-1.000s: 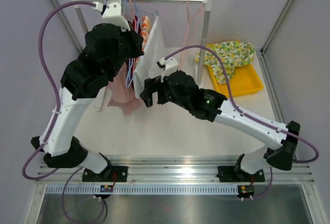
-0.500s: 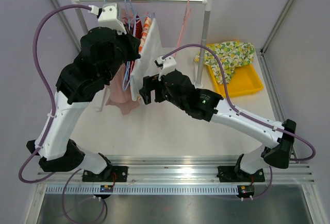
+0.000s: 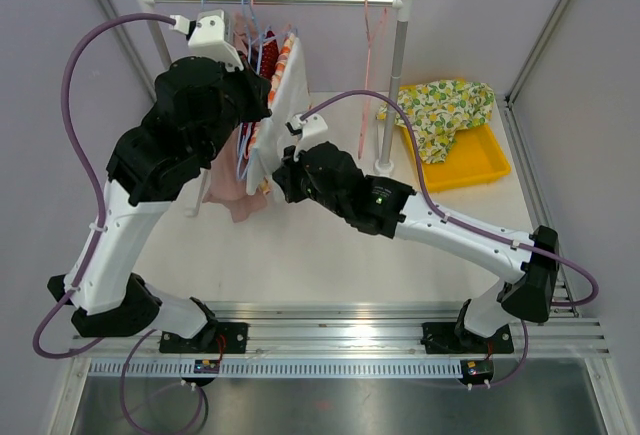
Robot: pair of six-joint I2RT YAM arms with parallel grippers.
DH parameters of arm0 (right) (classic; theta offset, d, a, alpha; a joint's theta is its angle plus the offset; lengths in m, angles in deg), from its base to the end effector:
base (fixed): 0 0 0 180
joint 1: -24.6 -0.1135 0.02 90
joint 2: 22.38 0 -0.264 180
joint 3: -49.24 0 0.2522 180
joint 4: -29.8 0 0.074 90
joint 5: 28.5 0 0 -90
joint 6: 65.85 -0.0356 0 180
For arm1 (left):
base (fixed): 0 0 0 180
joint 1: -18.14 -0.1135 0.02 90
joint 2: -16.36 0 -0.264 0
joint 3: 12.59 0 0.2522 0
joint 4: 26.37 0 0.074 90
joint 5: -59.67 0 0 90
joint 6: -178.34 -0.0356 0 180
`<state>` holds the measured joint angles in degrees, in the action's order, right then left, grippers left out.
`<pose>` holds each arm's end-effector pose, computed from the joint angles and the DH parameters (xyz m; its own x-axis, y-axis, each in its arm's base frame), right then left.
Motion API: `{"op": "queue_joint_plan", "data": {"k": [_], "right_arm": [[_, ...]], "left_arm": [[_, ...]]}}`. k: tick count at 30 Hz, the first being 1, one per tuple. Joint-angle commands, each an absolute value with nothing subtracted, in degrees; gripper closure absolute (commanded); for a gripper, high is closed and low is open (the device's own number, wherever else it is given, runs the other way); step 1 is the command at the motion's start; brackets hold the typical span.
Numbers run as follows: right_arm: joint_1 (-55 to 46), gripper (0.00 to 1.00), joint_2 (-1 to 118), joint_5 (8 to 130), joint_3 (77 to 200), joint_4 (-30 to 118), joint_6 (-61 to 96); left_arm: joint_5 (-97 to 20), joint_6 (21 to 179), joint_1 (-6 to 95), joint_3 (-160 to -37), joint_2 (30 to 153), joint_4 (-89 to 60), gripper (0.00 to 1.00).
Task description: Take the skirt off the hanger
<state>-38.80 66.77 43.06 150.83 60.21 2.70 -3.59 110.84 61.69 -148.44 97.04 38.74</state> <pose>0.1734 0.3212 0.3985 -0.3895 -0.0030 -0.9210 -0.6136 0.7466 0.2570 0.1745 -0.1438 0.5628 -0.2281 -0.2547 -0.9397 0.2238 0.9256 -0.3052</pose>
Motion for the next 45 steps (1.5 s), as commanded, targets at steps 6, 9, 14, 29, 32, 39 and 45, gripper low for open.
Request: {"op": "queue_joint_plan", "data": {"k": [6, 9, 14, 29, 32, 39, 45], "right_arm": [[-39.1, 1.0, 61.6, 39.8, 141.7, 53.2, -0.6], [-39.2, 1.0, 58.8, 38.8, 130.3, 51.7, -4.3], [-40.3, 1.0, 55.6, 37.0, 111.9, 52.3, -11.5], [-40.8, 1.0, 30.5, 11.9, 125.6, 72.4, 1.1], [-40.5, 1.0, 30.0, 6.1, 132.4, 71.6, 10.3], [-24.9, 1.0, 33.4, 8.8, 139.9, 66.2, 19.8], [-5.9, 1.0, 43.4, 20.8, 152.0, 64.6, 23.8]], "left_arm": [[-3.8, 111.4, 62.1, -147.8, 93.6, 32.2, 1.0], [-3.6, 110.4, 62.2, -149.9, 94.3, 33.2, 1.0], [-2.5, 108.6, 62.2, -154.0, 95.6, 34.5, 1.0], [-1.6, 109.7, 63.1, -144.8, 91.5, 32.5, 1.0], [-1.7, 110.0, 63.2, -142.3, 90.8, 32.0, 1.0], [-1.9, 110.1, 63.2, -139.3, 89.7, 31.0, 1.0], [-1.9, 109.0, 63.3, -139.3, 90.2, 31.2, 1.0]]}}
